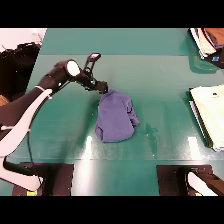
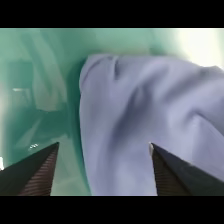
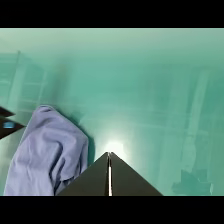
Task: Fold the shirts.
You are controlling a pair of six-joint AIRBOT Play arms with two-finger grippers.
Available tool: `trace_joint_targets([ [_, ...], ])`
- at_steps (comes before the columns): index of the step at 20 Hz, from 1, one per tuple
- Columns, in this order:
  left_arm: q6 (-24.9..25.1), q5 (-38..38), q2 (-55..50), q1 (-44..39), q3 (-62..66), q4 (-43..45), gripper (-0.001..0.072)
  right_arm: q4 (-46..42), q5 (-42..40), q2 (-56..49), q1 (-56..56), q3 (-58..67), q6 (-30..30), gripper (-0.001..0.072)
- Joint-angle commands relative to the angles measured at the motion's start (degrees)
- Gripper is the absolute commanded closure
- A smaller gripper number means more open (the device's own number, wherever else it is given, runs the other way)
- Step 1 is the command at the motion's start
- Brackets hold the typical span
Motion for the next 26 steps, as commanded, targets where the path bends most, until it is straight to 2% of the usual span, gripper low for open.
trace_joint_targets([
  [1,3.02,0.24,-7.13,0.39,4.13,-4.13,0.0052,0.02,0.42,-0.04,0.02,0.02,0.02,0.0692],
  [2,3.74,0.79,-8.0,0.39,4.66,-4.96,0.0054,0.02,0.44,-0.04,0.02,0.02,0.04,0.0691],
  [3,4.04,1.73,-8.5,0.39,4.72,-5.29,0.0154,0.02,0.48,-0.04,0.02,0.02,0.04,0.0691],
  [4,4.07,2.16,-8.76,0.39,4.7,-5.42,0.0222,0.02,0.61,-0.04,0.02,0.02,0.04,0.0691],
  [7,4.07,2.89,-8.85,0.39,5.38,-5.53,0.0226,0.04,0.81,-0.04,0.02,0.02,0.04,0.0692],
  [8,4.09,2.89,-8.85,0.39,5.95,-5.44,0.0346,0.04,1.05,-0.04,0.02,0.02,0.04,0.0691],
  [9,4.5,2.64,-8.85,0.42,6.64,-5.38,0.066,0.04,1.51,-0.07,0.04,0.0,0.04,0.0692],
  [12,4.39,0.79,-8.72,1.07,9.7,-4.42,0.0679,0.26,1.36,1.11,0.04,-4.17,1.16,0.0692],
  [16,3.98,-2.47,-2.99,6.75,13.05,-0.24,0.0679,0.33,-2.45,5.18,4.46,-21.14,1.62,0.0691],
  [17,3.98,-2.91,-1.14,8.61,13.05,-0.09,0.0679,1.14,-5.18,5.6,7.48,-26.23,1.57,0.0666],
  [18,4.02,-3.96,0.5,10.51,13.05,-0.07,0.0679,3.39,-8.55,5.27,10.67,-31.08,1.53,0.0408],
  [19,4.02,-5.22,1.73,12.0,13.05,0.09,0.0679,6.1,-11.8,4.07,13.88,-34.99,1.49,0.0201],
  [20,4.04,-6.71,2.51,13.2,13.03,0.11,0.0679,8.33,-15.15,1.97,17.29,-38.05,0.7,0.0178],
  [24,4.04,-11.39,2.97,14.6,13.03,0.81,0.0678,18.86,-31.69,-12.09,29.11,-42.07,-6.88,0.0179],
  [26,4.02,-11.52,2.97,14.6,13.03,0.74,0.0678,26.21,-34.71,-19.71,31.08,-38.91,-12.22,0.0179],
])
